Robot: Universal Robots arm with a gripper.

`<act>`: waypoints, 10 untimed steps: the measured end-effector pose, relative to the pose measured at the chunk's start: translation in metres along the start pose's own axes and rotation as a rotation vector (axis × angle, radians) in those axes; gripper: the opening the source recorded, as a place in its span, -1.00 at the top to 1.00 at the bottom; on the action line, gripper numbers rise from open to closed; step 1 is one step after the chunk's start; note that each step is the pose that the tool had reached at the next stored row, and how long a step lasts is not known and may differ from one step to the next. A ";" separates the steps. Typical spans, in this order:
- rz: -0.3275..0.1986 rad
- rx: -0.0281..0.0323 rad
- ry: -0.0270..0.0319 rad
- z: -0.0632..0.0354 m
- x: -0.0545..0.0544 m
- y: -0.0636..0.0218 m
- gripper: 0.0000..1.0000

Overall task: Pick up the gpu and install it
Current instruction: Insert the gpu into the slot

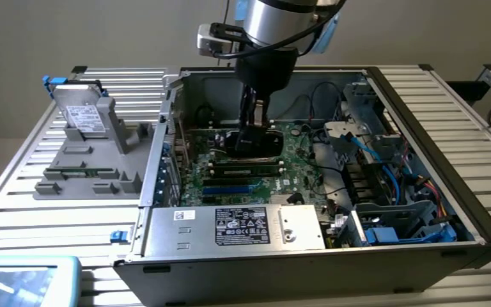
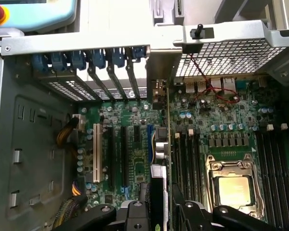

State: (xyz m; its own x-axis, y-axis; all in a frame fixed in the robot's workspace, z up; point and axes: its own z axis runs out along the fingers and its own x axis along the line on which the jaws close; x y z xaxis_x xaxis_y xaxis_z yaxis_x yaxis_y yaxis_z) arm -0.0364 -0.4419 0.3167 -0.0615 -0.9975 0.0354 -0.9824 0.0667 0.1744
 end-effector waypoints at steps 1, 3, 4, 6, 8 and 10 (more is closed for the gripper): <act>-0.001 -0.0002 -0.0042 0.0015 0.001 0.0001 0.44; -0.003 -0.0008 -0.0137 0.0042 0.002 0.0000 0.44; -0.003 -0.0011 -0.0178 0.0055 0.003 0.0001 0.44; -0.004 -0.0016 -0.0215 0.0077 0.003 -0.0002 0.44; -0.004 -0.0018 -0.0213 0.0076 0.003 -0.0001 0.44; -0.004 -0.0019 -0.0212 0.0076 0.003 -0.0002 0.44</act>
State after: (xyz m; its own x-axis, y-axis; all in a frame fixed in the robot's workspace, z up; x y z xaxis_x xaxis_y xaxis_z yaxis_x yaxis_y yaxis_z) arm -0.0378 -0.4452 0.3093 -0.0613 -0.9980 0.0139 -0.9823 0.0628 0.1764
